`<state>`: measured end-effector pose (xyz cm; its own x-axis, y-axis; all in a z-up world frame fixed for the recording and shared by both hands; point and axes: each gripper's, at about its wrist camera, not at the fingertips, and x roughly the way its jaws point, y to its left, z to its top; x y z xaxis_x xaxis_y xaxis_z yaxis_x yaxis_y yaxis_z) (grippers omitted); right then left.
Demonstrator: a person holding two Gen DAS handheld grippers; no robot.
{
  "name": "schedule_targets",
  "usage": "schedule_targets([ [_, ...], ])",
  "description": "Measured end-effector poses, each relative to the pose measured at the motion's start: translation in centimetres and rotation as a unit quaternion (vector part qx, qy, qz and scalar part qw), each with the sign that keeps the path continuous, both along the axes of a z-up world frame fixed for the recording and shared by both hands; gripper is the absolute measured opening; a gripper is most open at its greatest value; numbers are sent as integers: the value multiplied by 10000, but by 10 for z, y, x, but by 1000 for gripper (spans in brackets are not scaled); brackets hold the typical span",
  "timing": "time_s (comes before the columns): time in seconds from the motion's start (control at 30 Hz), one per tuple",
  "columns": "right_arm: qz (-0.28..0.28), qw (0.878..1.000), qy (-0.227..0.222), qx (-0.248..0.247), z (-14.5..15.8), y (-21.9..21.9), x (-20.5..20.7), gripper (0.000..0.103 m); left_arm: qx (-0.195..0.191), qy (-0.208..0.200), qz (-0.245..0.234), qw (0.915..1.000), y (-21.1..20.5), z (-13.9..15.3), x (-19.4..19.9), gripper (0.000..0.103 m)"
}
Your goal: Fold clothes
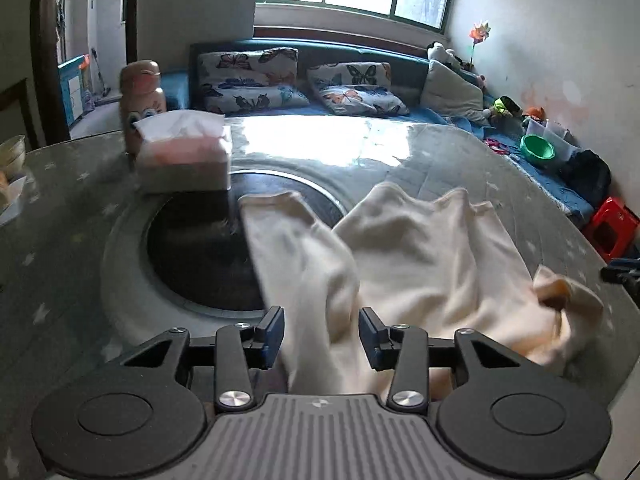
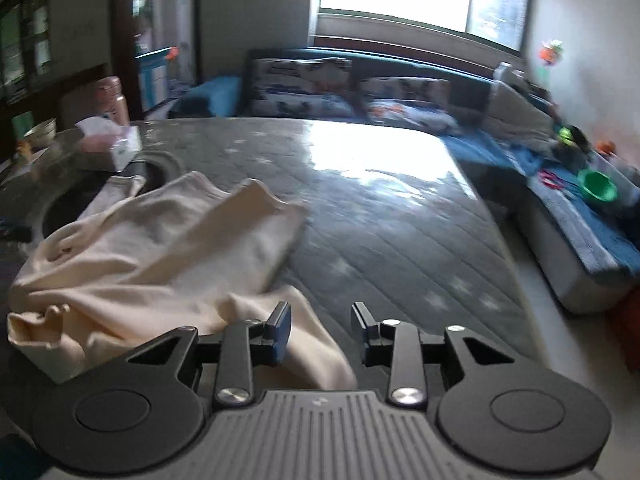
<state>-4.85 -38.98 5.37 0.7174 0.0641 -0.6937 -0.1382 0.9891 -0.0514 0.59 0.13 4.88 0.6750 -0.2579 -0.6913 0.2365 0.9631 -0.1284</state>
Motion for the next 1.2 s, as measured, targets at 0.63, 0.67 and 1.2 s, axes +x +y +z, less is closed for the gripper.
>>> schedule_targets([
  [0.63, 108, 9993, 259, 250, -39, 30, 129, 34, 359, 93, -658, 9971, -81, -44, 128, 41],
  [0.67, 87, 9992, 274, 260, -41, 30, 131, 34, 372, 104, -671, 9970, -82, -47, 131, 40],
  [1.2, -25, 9989, 349, 305, -54, 30, 148, 40, 255, 66, -628, 9977, -79, -49, 147, 44],
])
